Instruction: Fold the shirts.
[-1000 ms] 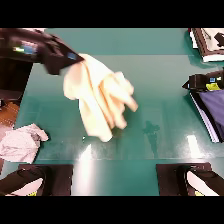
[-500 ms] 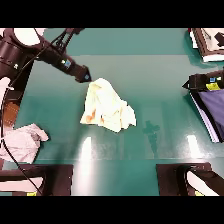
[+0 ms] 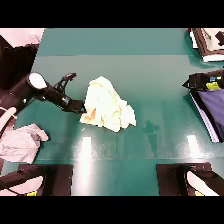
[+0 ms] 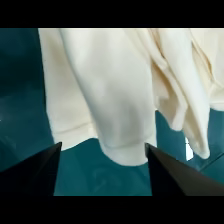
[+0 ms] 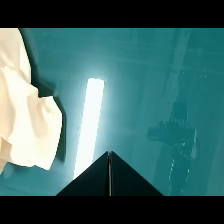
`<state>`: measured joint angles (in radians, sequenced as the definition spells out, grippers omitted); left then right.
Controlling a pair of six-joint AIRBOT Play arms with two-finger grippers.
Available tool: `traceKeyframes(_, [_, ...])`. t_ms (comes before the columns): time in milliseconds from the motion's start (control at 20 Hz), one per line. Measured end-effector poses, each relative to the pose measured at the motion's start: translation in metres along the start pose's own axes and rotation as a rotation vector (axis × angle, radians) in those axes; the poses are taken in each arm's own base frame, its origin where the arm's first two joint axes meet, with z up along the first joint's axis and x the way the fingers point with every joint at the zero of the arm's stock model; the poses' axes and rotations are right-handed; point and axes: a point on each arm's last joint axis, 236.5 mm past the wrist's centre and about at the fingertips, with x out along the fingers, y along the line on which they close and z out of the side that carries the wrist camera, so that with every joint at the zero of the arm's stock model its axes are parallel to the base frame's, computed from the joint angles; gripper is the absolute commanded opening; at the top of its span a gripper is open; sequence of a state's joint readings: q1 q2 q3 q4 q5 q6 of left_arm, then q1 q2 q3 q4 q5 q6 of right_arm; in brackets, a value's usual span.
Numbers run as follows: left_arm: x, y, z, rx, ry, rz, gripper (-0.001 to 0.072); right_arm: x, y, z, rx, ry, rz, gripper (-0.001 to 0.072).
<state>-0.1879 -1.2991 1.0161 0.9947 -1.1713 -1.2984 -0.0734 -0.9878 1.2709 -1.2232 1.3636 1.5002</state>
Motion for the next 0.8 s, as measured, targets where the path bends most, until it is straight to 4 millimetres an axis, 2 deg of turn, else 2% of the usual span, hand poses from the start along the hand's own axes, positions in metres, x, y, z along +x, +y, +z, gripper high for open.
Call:
traceKeyframes(150, [0.011,-0.005,0.007,-0.049,-0.076,-0.055,0.0604,0.000,0.000,0.000,0.000,-0.001,0.000,0.0022])
traceKeyframes(350, [0.015,-0.007,0.015,-0.082,-0.131,-0.083,0.0602,0.000,0.000,0.000,0.000,-0.002,0.001,0.0022])
traceKeyframes(400, [0.015,-0.008,0.017,-0.087,-0.138,-0.086,0.0521,0.000,0.000,0.000,0.000,-0.001,0.001,0.0022])
traceKeyframes(450, [0.015,-0.008,0.017,-0.090,-0.144,-0.088,0.0256,0.000,0.000,0.000,0.000,0.000,0.001,0.0022])
traceKeyframes(500, [0.015,-0.008,0.018,-0.090,-0.148,-0.089,0.0120,0.000,0.000,-0.001,0.001,0.002,0.001,0.0022])
traceKeyframes(650, [0.016,-0.008,0.020,-0.079,-0.159,-0.090,0.0116,0.000,0.000,-0.001,0.001,0.005,0.002,0.0022])
traceKeyframes(700, [0.016,-0.007,0.020,-0.076,-0.161,-0.090,0.0024,0.000,0.000,-0.002,0.001,0.006,0.002,0.0022])
traceKeyframes(800, [0.015,-0.008,0.022,-0.071,-0.166,-0.090,0.0023,0.000,0.001,-0.003,0.002,0.010,0.004,0.0022])
